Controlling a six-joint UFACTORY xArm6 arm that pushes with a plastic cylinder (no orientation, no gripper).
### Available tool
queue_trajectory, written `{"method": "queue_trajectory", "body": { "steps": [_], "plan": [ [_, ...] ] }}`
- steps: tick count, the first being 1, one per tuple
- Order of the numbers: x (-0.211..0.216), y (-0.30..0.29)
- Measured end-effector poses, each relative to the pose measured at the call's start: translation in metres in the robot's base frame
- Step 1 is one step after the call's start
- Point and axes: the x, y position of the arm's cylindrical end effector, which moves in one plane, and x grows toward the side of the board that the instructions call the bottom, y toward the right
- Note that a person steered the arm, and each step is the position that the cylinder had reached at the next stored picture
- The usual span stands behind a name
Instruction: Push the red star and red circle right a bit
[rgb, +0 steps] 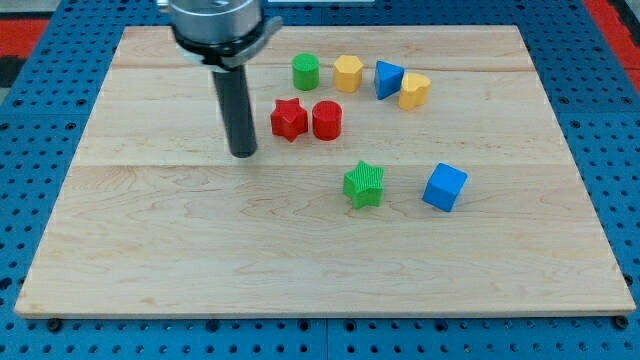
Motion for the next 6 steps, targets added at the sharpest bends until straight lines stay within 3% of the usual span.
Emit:
{"method": "queue_trajectory", "body": {
  "steps": [2, 6],
  "plan": [
    [-0.04, -0.006],
    [-0.04, 0.042]
  ]
}}
